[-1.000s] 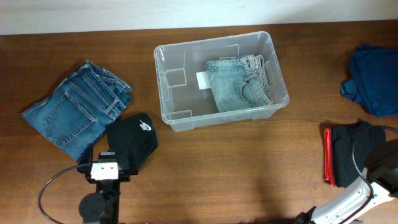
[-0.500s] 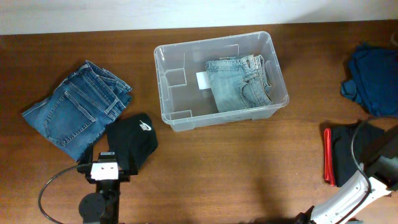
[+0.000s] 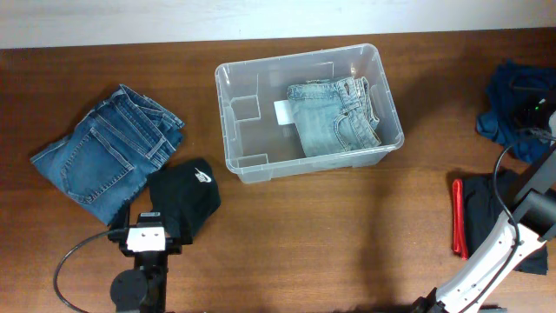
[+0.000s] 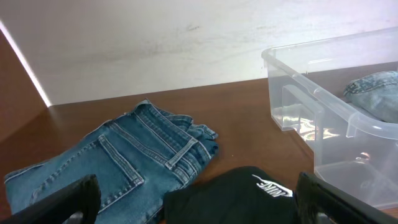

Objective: Pack container
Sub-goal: 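Release the jeans and move the right gripper to the dark teal shirt, then lower the right gripper and pinch the dark teal shirt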

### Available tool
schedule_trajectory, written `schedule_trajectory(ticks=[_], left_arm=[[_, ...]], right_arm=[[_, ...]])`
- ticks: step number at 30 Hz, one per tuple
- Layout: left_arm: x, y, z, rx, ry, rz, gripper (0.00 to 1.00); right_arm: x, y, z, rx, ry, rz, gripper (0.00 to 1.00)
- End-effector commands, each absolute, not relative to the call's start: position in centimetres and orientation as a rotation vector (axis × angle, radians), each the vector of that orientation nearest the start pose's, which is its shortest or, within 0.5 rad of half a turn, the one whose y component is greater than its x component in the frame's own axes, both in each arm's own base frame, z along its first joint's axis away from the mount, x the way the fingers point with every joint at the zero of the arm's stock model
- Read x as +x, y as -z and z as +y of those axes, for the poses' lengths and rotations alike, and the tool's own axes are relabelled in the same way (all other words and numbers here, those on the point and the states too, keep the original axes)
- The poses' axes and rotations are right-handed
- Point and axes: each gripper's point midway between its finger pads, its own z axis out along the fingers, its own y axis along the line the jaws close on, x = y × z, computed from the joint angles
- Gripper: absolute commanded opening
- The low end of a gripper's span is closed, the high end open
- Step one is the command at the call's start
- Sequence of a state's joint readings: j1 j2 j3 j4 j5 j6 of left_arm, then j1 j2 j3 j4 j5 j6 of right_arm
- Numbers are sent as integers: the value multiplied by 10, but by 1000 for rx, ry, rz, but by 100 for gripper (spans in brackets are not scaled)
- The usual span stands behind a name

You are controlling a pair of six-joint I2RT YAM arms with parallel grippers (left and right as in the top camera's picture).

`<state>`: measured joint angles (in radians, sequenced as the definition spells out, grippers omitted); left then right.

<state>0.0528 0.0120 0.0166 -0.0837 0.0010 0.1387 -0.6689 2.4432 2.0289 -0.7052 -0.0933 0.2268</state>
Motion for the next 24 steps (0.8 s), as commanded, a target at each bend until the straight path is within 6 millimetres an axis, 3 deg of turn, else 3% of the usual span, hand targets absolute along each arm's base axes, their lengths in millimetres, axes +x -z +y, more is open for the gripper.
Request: schedule_trajectory(ticks=[1, 4, 11, 14, 20, 24], left_arm=[[246, -156, 12, 90, -151, 1651, 100], [246, -156, 12, 90, -151, 1651, 100], [246, -156, 12, 90, -151, 1651, 100], [246, -156, 12, 90, -151, 1651, 100], [246, -156, 12, 90, -152, 1651, 100], [246, -156, 12, 90, -151, 1651, 100]], right_arm=[[457, 19, -314, 1161, -166, 2529, 6], [449, 24, -297, 1197, -196, 2587, 6], [439, 31, -236, 1168, -267, 2782, 7], [439, 32, -196, 1069, -291, 2897, 7], [437, 32, -134, 921, -285, 3064, 6], [442, 26, -115, 744, -283, 3113, 4]])
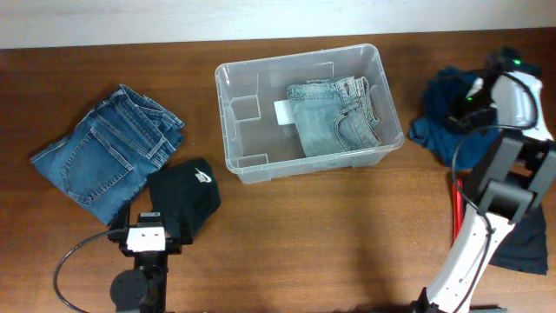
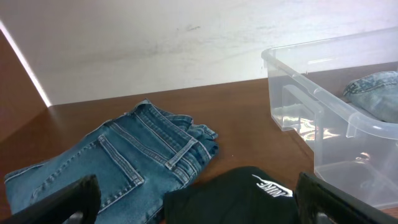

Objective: Pack container
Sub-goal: 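Lower the right gripper and pinch the dark teal shirt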

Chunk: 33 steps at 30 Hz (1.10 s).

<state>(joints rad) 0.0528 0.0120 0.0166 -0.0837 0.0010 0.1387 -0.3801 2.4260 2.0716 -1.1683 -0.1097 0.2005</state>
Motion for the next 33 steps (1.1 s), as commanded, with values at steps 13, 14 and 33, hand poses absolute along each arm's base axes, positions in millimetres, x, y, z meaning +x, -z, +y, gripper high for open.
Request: schedule_trajectory(ticks=[13, 14, 33], left_arm=[[246, -156, 12, 90, -151, 1651, 100], [246, -156, 12, 90, -152, 1651, 100], [246, -156, 12, 90, -152, 1651, 100]], right_arm=[[490, -118, -159, 480, -113, 2848, 36], [490, -123, -167, 468, -63, 2841, 54], [453, -47, -215, 418, -193, 2917, 98]])
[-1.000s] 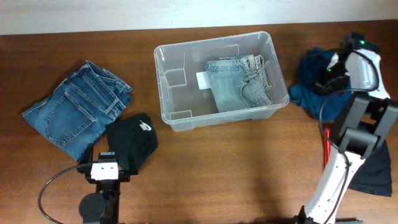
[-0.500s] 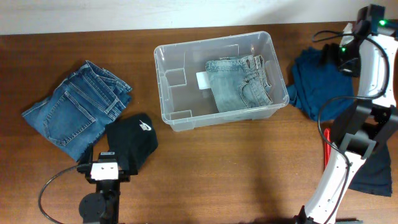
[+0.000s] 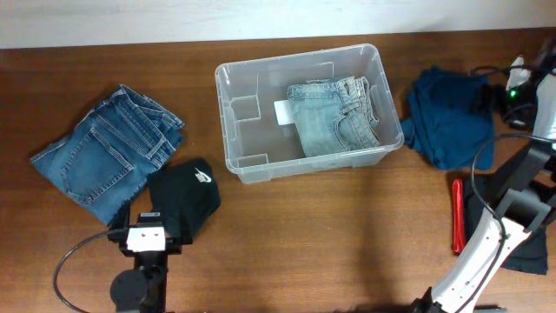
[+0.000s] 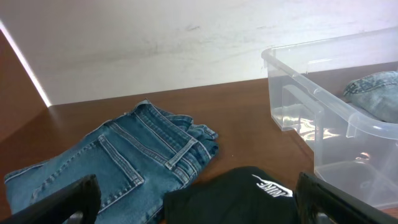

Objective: Pack container
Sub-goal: 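Lower the right gripper and pinch the dark teal shirt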

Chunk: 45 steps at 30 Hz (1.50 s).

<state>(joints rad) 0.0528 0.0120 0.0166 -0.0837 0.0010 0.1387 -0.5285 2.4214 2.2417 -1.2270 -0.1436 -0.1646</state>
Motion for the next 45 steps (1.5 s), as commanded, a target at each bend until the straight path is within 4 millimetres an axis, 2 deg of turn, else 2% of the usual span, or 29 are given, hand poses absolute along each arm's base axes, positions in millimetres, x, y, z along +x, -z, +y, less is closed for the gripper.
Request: schedule_trajectory(ticks=[1, 4, 10, 12, 15, 17, 20, 23, 27, 33, 36, 38, 41, 42, 43, 44, 45], left_arm=[[246, -156, 12, 90, -152, 1651, 100], [246, -156, 12, 90, -151, 1651, 100], [246, -156, 12, 90, -151, 1651, 100], [246, -156, 12, 90, -152, 1651, 100], [246, -156, 12, 90, -151, 1651, 100], [246, -156, 12, 90, -151, 1651, 100], [246, -156, 12, 90, -152, 1651, 100], [246, -156, 12, 90, -151, 1651, 100], [246, -156, 12, 90, -152, 1651, 100], [246, -156, 12, 90, -151, 1651, 100], [246, -156, 12, 90, -151, 1651, 100], [246, -156, 12, 90, -151, 1651, 100], [246, -156, 12, 90, -151, 1651, 100], [246, -156, 12, 90, -151, 1651, 100], [246, -156, 12, 90, -151, 1651, 100], [246, -156, 12, 90, -151, 1651, 100], [246, -156, 12, 90, -151, 1651, 100]], right_arm=[[452, -39, -213, 408, -196, 2925, 98], [451, -22, -205, 328, -182, 2951, 98], [443, 11, -207, 280, 51, 3030, 98], [441, 18, -206, 287, 72, 3038, 98], [441, 20, -205, 323, 66, 3035, 98], [440, 20, -206, 326, 65, 3038, 92], [437, 20, -207, 335, 61, 3045, 88], [434, 22, -209, 346, 57, 3051, 89], [429, 27, -210, 368, 9, 3057, 95], [430, 28, -205, 375, -57, 3044, 95], [429, 28, -205, 376, -59, 3049, 84], [428, 28, -204, 377, -63, 3055, 69], [426, 29, -204, 378, -65, 3060, 66], [426, 29, -204, 378, -65, 3061, 62], [426, 29, -204, 378, -65, 3061, 53], [426, 29, -203, 378, -67, 3063, 33], [426, 29, -203, 378, -67, 3064, 24]])
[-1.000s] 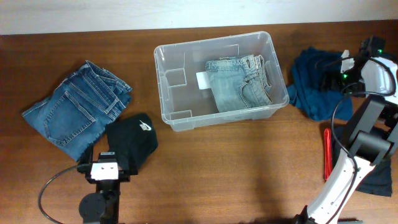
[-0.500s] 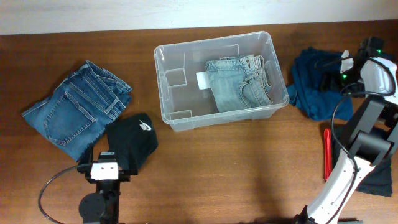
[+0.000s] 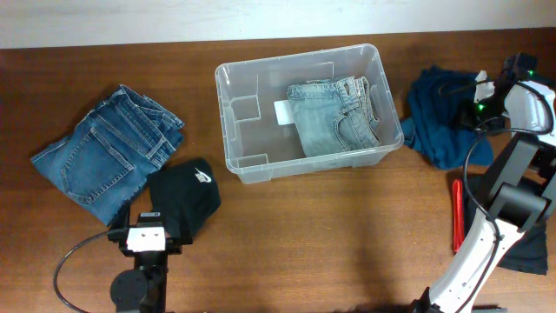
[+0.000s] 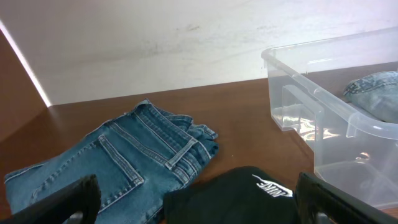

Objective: Pack container
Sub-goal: 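Lower the right gripper and pinch the dark teal shirt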

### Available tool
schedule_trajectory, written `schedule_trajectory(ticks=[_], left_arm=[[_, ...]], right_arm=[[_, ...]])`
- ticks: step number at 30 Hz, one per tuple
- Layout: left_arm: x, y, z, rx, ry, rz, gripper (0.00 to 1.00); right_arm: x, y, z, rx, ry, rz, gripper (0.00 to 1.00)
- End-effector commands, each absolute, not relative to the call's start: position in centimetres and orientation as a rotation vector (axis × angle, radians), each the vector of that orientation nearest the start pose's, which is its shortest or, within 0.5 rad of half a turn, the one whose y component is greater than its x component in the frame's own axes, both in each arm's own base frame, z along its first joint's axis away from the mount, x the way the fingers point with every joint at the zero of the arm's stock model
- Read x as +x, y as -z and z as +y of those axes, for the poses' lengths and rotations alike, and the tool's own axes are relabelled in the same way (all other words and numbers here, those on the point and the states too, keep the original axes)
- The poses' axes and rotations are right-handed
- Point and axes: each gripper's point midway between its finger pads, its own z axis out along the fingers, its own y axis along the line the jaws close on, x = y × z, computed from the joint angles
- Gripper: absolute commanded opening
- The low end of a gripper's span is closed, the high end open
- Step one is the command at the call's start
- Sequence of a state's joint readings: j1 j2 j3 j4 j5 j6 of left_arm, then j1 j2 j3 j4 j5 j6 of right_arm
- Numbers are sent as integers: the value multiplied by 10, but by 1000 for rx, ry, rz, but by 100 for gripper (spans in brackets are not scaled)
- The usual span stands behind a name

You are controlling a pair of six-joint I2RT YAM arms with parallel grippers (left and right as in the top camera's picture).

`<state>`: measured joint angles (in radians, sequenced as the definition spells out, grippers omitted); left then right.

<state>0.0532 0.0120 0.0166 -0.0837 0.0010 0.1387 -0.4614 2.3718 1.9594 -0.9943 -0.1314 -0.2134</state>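
Observation:
The clear plastic container (image 3: 248, 165) stands at the table's middle back, with folded light-blue jeans (image 3: 334, 117) in its right half; the left wrist view shows its near corner (image 4: 323, 124). Folded dark-blue jeans (image 3: 104, 152) lie at the left (image 4: 124, 162). A black garment with a white logo (image 3: 184, 198) lies beside them, right in front of my open left gripper (image 4: 196, 208). My right gripper (image 3: 484, 97) is at the right edge of a dark teal garment (image 3: 439, 117) lying just right of the container. Whether its jaws grip the cloth does not show.
A red stick-like thing (image 3: 457, 228) and a dark garment (image 3: 486, 209) lie at the right front, beside the right arm's base. A pale wall runs along the table's back edge. A black cable loops at the front left.
My right gripper has moved left, from beyond the teal garment's right side onto its right edge. The garment's right part looks slightly more bunched. The left arm has not moved.
The teal garment first lay bunched at the far right edge, with my right gripper by it. It then hung crumpled at the gripper, nearer the container. Later it lay spread beside the container, gripper to its right. Now the gripper is at its right edge.

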Motion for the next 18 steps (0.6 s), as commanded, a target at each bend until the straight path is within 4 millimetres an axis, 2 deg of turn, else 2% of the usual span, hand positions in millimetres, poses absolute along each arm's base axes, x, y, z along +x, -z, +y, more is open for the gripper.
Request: schedule_trajectory(ticks=[1, 4, 9, 10, 18], left_arm=[[246, -156, 12, 90, -151, 1651, 100], [246, -156, 12, 90, -151, 1651, 100], [246, -156, 12, 90, -151, 1651, 100], [246, -156, 12, 90, -151, 1651, 100], [246, -156, 12, 90, -152, 1651, 100]], right_arm=[[426, 29, -203, 378, -67, 3063, 14], [427, 28, -203, 379, -66, 3059, 5], [437, 12, -202, 466, -110, 3019, 4], [445, -6, -200, 491, -150, 2989, 4], [472, -104, -195, 450, -222, 2837, 4]])
